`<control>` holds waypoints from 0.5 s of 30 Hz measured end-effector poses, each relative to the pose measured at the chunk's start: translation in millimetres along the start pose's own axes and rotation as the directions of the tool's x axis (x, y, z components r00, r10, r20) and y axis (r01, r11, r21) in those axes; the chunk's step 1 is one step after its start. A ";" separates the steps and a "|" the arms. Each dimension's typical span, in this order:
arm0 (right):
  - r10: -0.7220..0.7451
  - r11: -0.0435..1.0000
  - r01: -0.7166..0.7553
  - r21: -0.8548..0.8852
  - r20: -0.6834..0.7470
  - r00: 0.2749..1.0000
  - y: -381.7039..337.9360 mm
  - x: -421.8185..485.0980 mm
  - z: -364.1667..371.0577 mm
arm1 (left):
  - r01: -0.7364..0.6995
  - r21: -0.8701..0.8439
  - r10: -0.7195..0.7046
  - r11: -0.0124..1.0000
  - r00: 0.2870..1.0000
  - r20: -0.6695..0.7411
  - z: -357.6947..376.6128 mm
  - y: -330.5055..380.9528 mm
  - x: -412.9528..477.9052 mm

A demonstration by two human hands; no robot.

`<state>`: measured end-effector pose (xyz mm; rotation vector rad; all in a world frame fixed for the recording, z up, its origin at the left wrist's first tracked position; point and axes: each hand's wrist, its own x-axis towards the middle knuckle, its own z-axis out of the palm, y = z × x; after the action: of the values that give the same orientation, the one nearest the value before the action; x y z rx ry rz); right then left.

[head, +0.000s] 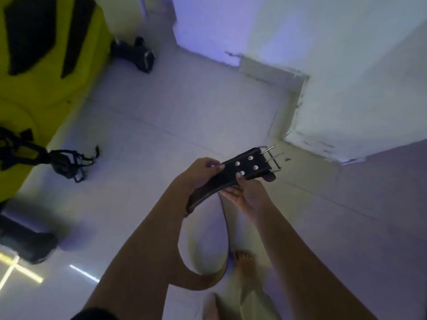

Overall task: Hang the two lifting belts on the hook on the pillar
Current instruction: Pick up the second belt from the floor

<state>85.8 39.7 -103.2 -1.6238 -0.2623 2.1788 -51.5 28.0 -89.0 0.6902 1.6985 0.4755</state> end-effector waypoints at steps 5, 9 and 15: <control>-0.258 0.941 0.260 -0.217 0.039 0.965 -60.9 -144.6 12.6 | -0.146 -0.129 0.146 0.981 0.989 -0.010 -5.8 89.3 -116.6; -0.446 0.872 0.432 -0.232 -0.012 0.895 -105.8 -265.4 10.9 | -0.311 -0.220 0.293 0.925 0.950 -0.110 20.9 158.4 -219.8; -0.628 0.775 0.624 -0.104 -0.014 0.778 -175.4 -419.8 -7.1 | -0.505 -0.224 0.499 0.834 0.862 -0.084 49.6 278.5 -336.9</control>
<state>229.4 16.7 328.0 -1.3623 -0.7835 1.6229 98.3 6.9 324.1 0.9574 1.4333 1.0462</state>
